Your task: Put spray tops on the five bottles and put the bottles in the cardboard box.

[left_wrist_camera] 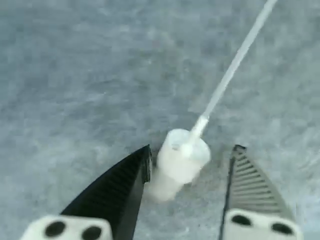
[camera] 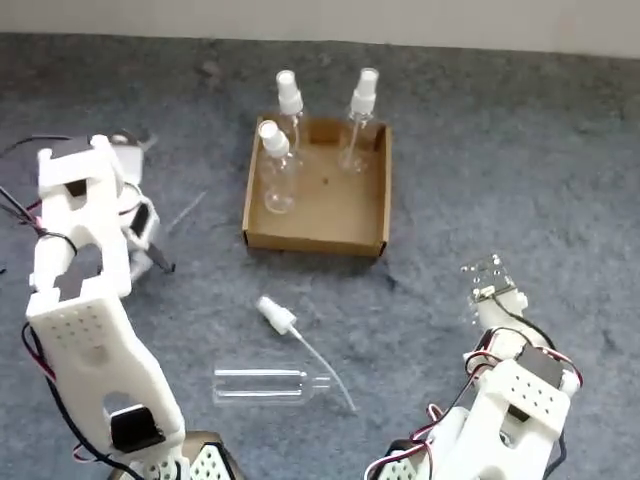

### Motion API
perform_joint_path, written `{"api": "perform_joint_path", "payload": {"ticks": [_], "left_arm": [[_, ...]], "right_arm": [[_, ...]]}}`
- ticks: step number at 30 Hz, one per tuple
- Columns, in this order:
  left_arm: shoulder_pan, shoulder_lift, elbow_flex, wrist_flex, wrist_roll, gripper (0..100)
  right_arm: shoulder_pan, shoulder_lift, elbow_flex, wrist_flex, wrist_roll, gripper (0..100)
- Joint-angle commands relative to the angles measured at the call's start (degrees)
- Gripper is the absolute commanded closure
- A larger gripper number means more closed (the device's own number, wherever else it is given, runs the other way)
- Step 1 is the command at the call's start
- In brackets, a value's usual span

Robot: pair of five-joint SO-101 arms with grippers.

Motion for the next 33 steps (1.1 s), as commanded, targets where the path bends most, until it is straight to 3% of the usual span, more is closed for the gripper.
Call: {"api": "perform_joint_path", "payload": {"ticks": [1, 3, 6, 10, 15, 18, 23, 28, 33], "left_arm": [[0.66, -0.84, 0.48, -0.79, -10.46, 96], [0.31, -1.27, 0.57, -0.44, -17.23, 100], [0.04, -1.54, 1.27, -0.44, -34.11, 100], [0.4, -3.82, 0.31, 5.54, -53.1, 100], [1.89, -8.48, 0.57, 11.78, -68.22, 100], [1.54, -10.24, 0.31, 10.99, -71.38, 100], [1.54, -10.15, 0.66, 8.18, -68.4, 99], [-1.19, -9.54, 0.57, 2.46, -65.67, 84], [-3.3, -9.98, 0.31, 1.93, -66.02, 85]], "right_arm": [[-0.57, -1.54, -0.66, -1.01, 0.44, 99.2], [-0.57, -1.54, -0.66, -1.01, 0.44, 99.2], [-0.57, -1.54, -0.66, -1.01, 0.44, 99.2], [-0.57, -1.54, -0.66, -0.84, 0.44, 99.2], [-0.57, -1.54, -0.66, -0.84, 0.44, 99.2], [-0.48, -1.54, -0.66, -0.75, 0.44, 99.2], [-0.48, -1.54, -0.75, -0.75, 0.44, 99.2], [-0.22, -1.54, -0.75, -0.66, 0.44, 99.2], [-0.48, -1.54, -0.75, -0.66, 0.44, 99.2]]}}
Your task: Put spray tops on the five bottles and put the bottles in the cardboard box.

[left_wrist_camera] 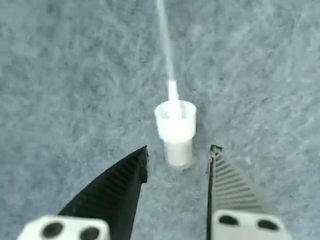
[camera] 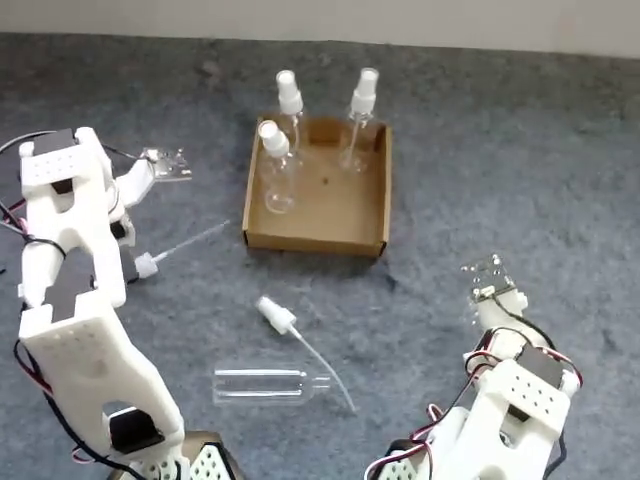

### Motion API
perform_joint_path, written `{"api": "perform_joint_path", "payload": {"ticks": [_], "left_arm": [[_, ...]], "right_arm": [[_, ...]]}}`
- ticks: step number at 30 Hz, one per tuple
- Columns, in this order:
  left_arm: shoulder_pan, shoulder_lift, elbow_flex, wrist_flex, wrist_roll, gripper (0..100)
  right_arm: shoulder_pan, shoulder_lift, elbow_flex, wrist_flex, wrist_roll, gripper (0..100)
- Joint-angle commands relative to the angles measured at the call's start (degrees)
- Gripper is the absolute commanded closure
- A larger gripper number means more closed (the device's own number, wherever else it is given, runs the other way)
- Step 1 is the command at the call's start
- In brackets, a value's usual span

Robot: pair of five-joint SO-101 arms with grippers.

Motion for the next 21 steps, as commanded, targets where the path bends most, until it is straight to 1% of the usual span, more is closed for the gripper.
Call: {"api": "perform_joint_path", "payload": {"ticks": [1, 2, 3, 4, 5, 6, 7, 8, 10, 12, 13, 14, 15, 16, 18, 21], "left_arm": [[-2.33, -3.21, -1.27, -0.79, -8.88, 85], [-2.59, -3.38, -2.15, -0.79, -8.44, 85], [-2.77, -3.91, -3.12, -0.62, -6.42, 85], [-2.86, -4.62, -4.0, -0.18, -2.11, 85], [-2.68, -5.41, -4.88, 0.62, 4.22, 85], [-2.07, -6.37, -5.85, 1.58, 12.57, 85], [-1.01, -7.34, -6.55, 2.81, 22.42, 85], [-0.31, -8.31, -6.81, 4.4, 33.76, 85], [1.19, -9.54, -6.99, 8.62, 58.29, 85], [2.95, -10.07, -6.81, 11.16, 82.73, 85], [3.74, -9.8, -6.73, 11.16, 93.36, 85], [4.26, -9.27, -6.11, 11.08, 101.63, 85], [4.88, -8.57, -5.32, 11.08, 107.96, 85], [5.67, -7.69, -4.7, 11.08, 112.26, 85], [8.04, -5.76, -3.47, 11.08, 116.84, 85], [10.68, -1.1, -2.51, 11.08, 120.79, 85]], "right_arm": [[-0.48, -1.54, -0.75, -0.66, 0.44, 99.2], [-0.48, -1.54, -0.75, -0.66, 0.44, 99.2], [-0.48, -1.54, -0.75, -0.66, 0.44, 99.2], [-0.48, -1.54, -0.75, -0.66, 0.44, 99.2], [-0.48, -1.54, -0.75, -0.66, 0.44, 99.2], [-0.48, -1.54, -0.75, -0.66, 0.44, 99.2], [-0.48, -1.54, -0.75, -0.66, 0.44, 99.2], [-0.57, -1.54, -0.75, -0.66, 0.44, 99.2], [-0.57, -1.54, -0.75, -0.66, 0.44, 99.2], [-0.57, -1.54, -0.75, -0.66, 0.44, 99.2], [-0.57, -1.54, -0.75, -0.66, 0.44, 99.2], [-0.57, -1.54, -0.75, -0.66, 0.44, 99.2], [-0.57, -1.54, -0.75, -0.66, 0.44, 99.2], [-0.48, -1.54, -0.75, -0.66, 0.44, 99.2], [-0.13, -1.54, -0.75, -0.66, 0.44, 99.2], [-0.13, -1.54, -0.75, -0.66, 0.44, 99.2]]}}
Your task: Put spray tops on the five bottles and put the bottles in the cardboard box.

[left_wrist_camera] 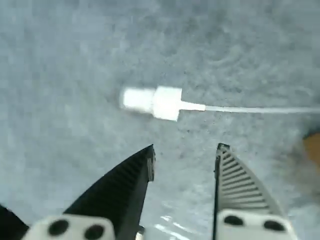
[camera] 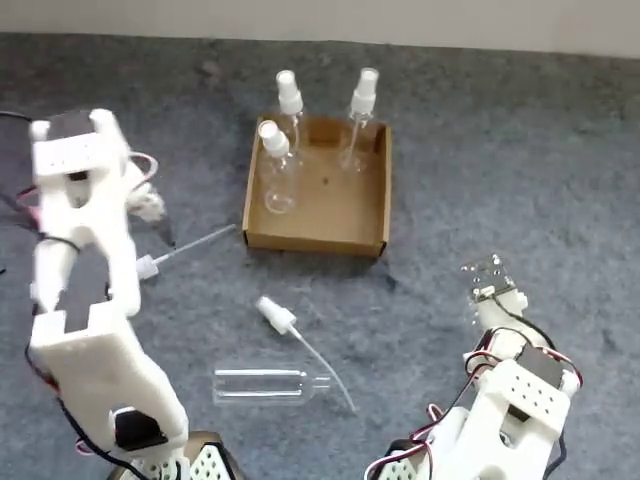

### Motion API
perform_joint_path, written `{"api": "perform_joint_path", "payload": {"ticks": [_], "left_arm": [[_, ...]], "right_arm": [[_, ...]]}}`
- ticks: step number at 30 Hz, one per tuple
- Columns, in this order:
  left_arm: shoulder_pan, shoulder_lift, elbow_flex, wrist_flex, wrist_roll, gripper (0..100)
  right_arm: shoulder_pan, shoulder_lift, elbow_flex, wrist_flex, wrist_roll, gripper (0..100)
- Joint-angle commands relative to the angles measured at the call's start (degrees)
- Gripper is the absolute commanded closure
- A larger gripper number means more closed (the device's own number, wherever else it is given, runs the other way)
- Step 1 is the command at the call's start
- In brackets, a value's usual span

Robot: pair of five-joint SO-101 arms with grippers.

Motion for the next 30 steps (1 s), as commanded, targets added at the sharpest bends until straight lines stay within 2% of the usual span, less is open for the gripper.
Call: {"api": "perform_joint_path", "payload": {"ticks": [1, 7, 12, 17, 23, 30], "left_arm": [[4.97, 5.32, 0.13, 0.7, 14.42, 85], [4.88, 14.9, -4.62, -0.79, 21.89, 85], [4.79, 19.03, -8.84, 0.0, 22.07, 85], [0.22, 19.74, -10.24, 0.26, 21.54, 85], [-6.99, 19.65, -10.42, 0.35, 14.07, 85], [-14.37, 19.47, -10.59, 0.26, -0.44, 85]], "right_arm": [[-0.13, -1.54, -0.75, -0.66, 0.44, 99.2], [-0.04, -1.54, -0.66, -0.66, 0.44, 99.2], [-0.04, -1.54, -0.66, -0.66, 0.44, 99.2], [-0.04, -1.54, -0.66, -0.66, 0.44, 99.2], [-0.22, -1.54, -0.66, -0.66, 0.44, 99.2], [-0.4, -1.54, -0.66, -0.66, 0.44, 99.2]]}}
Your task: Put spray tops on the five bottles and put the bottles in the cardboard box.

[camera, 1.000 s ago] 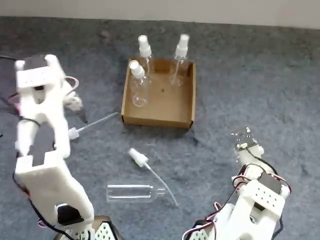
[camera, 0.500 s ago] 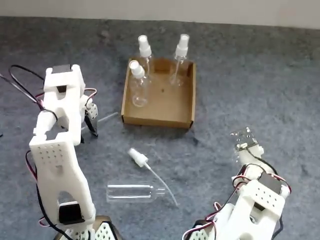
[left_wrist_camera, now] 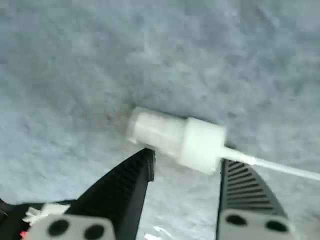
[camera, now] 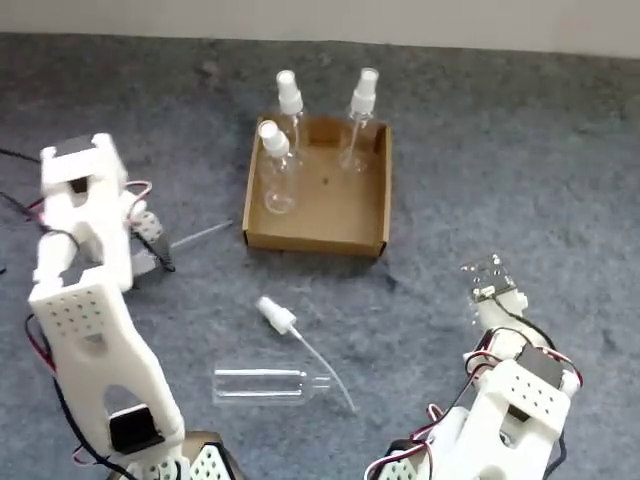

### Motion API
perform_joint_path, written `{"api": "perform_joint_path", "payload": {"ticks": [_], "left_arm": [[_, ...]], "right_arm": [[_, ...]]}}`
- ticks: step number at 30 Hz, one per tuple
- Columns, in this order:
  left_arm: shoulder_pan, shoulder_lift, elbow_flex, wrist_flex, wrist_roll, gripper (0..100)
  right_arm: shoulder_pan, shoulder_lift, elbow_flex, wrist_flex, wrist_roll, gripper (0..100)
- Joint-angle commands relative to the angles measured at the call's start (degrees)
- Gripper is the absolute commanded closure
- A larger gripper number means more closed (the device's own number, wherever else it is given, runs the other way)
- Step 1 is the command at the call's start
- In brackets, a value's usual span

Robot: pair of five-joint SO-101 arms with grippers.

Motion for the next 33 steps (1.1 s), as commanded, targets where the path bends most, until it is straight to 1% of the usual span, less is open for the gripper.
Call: {"api": "perform_joint_path", "payload": {"ticks": [1, 4, 8, 17, 19, 21, 26, 30, 33], "left_arm": [[-7.43, -0.57, -3.65, -0.09, -8.0, 85], [-11.38, -0.48, -6.55, 0.0, -12.4, 85], [-15.6, -0.48, -10.86, 0.09, -15.74, 85], [-21.05, -0.48, -16.31, 0.09, -27.6, 85], [-22.37, -0.4, -18.15, 0.09, -28.75, 85], [-23.69, -0.4, -18.59, 0.09, -27.6, 85], [-26.33, -0.4, -18.68, 0.18, -14.59, 85], [-25.89, -0.22, -18.42, 0.26, -7.65, 85], [-25.36, 0.13, -18.24, 0.62, -2.73, 85]], "right_arm": [[-0.4, -1.54, -0.66, -0.66, 0.44, 99.2], [-0.31, -1.54, -0.75, -0.66, 0.44, 99.2], [-0.4, -1.54, -0.75, -0.66, 0.44, 99.2], [-0.4, -1.54, -0.75, -0.66, 0.44, 99.2], [-0.4, -1.54, -0.75, -0.66, 0.44, 99.2], [-0.4, -1.54, -0.75, -0.57, 0.44, 99.2], [-0.48, -1.54, -0.75, 0.13, 0.44, 99.2], [-0.48, -1.63, -1.36, 5.76, 0.44, 99.2], [-0.48, -1.63, -1.36, 6.37, 0.44, 99.2]]}}
